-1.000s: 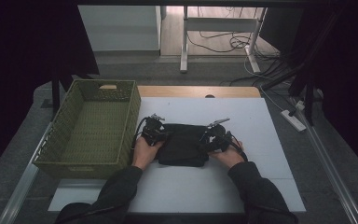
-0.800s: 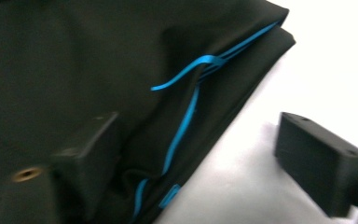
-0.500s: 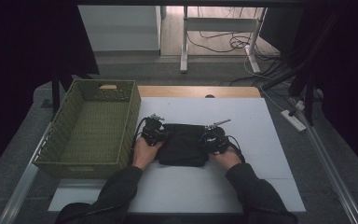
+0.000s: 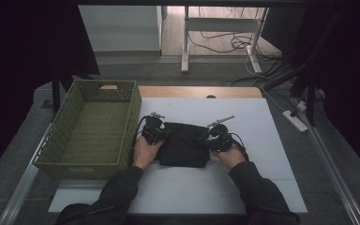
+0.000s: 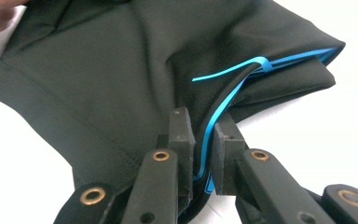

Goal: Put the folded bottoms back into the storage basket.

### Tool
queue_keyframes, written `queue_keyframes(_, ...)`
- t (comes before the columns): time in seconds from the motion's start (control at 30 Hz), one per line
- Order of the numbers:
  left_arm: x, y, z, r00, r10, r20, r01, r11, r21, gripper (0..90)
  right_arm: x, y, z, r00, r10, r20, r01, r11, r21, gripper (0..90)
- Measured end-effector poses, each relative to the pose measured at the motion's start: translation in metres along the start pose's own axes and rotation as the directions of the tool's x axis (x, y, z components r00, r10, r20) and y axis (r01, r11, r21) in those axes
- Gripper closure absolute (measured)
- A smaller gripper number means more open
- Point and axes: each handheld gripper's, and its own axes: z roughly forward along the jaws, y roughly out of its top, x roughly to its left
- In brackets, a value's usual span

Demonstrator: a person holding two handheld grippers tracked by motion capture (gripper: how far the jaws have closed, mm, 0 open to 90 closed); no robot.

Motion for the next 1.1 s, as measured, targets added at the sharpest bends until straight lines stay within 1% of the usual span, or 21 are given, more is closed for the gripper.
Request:
queue_keyframes(0.03,-0.001,0.002,-0.002,1.0000,0.006,-0.001,-0.006,1.0000,-0.005,75.2,0.000,0.001,-0.002,1.0000,0.001,-0.006,-0.001,1.000,-0.006,81.7)
queue_keyframes(0.17,-0.004,0.009,-0.012,1.0000,0.009,-0.003,-0.009,0.9995,-0.030,75.4,0.002,0.004,-0.010,0.9997,-0.005,-0.024,0.004,1.000,-0.029,81.9)
queue_keyframes(0.33,-0.009,0.017,-0.023,0.9998,0.015,-0.011,-0.015,0.9988,-0.047,75.5,0.005,0.009,-0.022,0.9993,-0.015,-0.034,0.013,0.998,-0.062,82.0)
queue_keyframes(0.43,-0.012,0.023,-0.029,0.9994,0.025,-0.023,-0.026,0.9983,-0.052,75.5,0.006,0.013,-0.029,0.9990,-0.026,-0.036,0.023,0.997,-0.075,81.9)
queue_keyframes(0.6,-0.017,0.032,-0.038,0.9988,0.038,-0.030,-0.040,0.9979,-0.052,75.5,0.008,0.019,-0.040,0.9985,-0.040,-0.038,0.036,0.995,-0.098,81.9)
queue_keyframes(0.7,-0.021,0.038,-0.044,0.9979,0.056,-0.034,-0.058,0.9968,-0.056,75.5,0.007,0.023,-0.047,0.9980,-0.051,-0.038,0.047,0.993,-0.111,81.9)
queue_keyframes(0.83,-0.025,0.046,-0.052,0.9973,0.065,-0.033,-0.068,0.9953,-0.069,75.4,0.005,0.029,-0.057,0.9978,-0.054,-0.038,0.049,0.990,-0.131,81.9)
queue_keyframes(1.0,-0.032,0.055,-0.062,0.9955,0.085,-0.042,-0.088,0.9931,-0.078,75.4,0.004,0.034,-0.069,0.9973,-0.063,-0.038,0.056,0.987,-0.151,81.9)
queue_keyframes(1.1,-0.034,0.060,-0.067,0.9948,0.090,-0.048,-0.094,0.9922,-0.081,75.4,0.005,0.038,-0.075,0.9969,-0.070,-0.036,0.064,0.984,-0.163,81.9)
